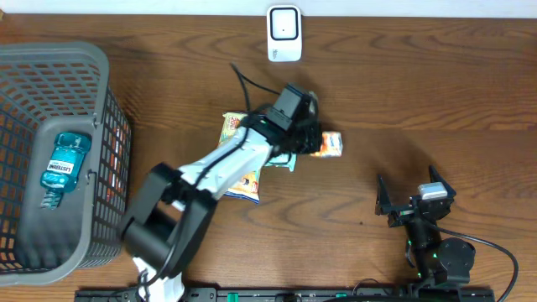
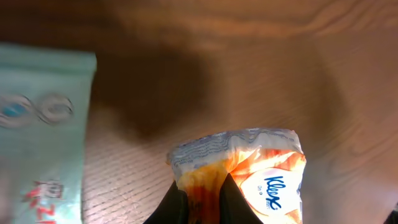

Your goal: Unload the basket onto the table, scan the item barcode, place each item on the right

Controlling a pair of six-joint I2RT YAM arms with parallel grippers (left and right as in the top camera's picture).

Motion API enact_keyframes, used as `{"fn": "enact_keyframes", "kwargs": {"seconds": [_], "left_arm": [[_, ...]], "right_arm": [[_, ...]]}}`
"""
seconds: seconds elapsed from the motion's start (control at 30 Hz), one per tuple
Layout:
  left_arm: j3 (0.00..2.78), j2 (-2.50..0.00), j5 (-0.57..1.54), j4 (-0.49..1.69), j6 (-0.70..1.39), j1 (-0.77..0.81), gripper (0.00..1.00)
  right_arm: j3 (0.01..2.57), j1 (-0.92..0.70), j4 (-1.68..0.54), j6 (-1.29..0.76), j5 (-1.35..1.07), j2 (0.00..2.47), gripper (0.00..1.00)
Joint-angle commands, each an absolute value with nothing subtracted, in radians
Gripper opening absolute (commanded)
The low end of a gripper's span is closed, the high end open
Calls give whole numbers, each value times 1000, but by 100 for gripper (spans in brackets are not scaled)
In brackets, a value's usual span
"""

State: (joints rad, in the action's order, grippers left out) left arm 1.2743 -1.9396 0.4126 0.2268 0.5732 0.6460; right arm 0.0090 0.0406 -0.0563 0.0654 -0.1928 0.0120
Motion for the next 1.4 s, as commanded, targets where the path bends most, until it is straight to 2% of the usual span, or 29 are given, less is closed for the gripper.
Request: {"fn": "enact_keyframes", "kwargs": {"seconds": [0.0,0.1,0.13,0.2,0.23,0.3,0.4,0.57,0.67,0.8,0.9,1.07,1.13,1.2,1.27,1.37], "left_arm": [[1281,-1949,398,229,581,659,7],[1281,-1948,372,230,580,660,10],[1281,-1948,372,235,580,660,17],[1281,-1946,372,247,580,660,37],[1283,-1941,372,261,580,657,50],[1293,-1926,372,287,576,651,57],[1356,-1872,371,388,520,628,76],[1594,-1741,196,671,401,554,82],[1754,-1625,-78,788,377,456,87],[1779,-1519,-257,797,394,307,87],[1779,-1484,-298,842,496,161,88],[1764,-1494,-297,982,842,-129,88],[1750,-1508,-297,1016,884,-231,88],[1738,-1522,-297,1012,795,-303,88],[1736,-1541,-297,997,556,-363,92],[1735,-1571,-297,1014,216,-419,92]], "right_arm": [[6,36,-59,68,-192,6,99],[6,36,-59,68,-192,6,99],[6,36,-59,68,-192,6,99],[6,36,-59,68,-192,6,99],[6,36,-59,68,-192,6,99],[6,36,-58,68,-192,6,99],[6,36,-59,68,-192,6,99],[6,36,-59,68,-192,6,99],[6,36,-59,68,-192,6,99],[6,36,-59,68,-192,6,99],[6,36,-59,68,-192,6,99],[6,36,-59,68,-192,6,99],[6,36,-59,68,-192,6,99],[6,36,-59,68,-192,6,99],[6,36,-59,68,-192,6,99],[6,36,-59,68,-192,6,99]]}}
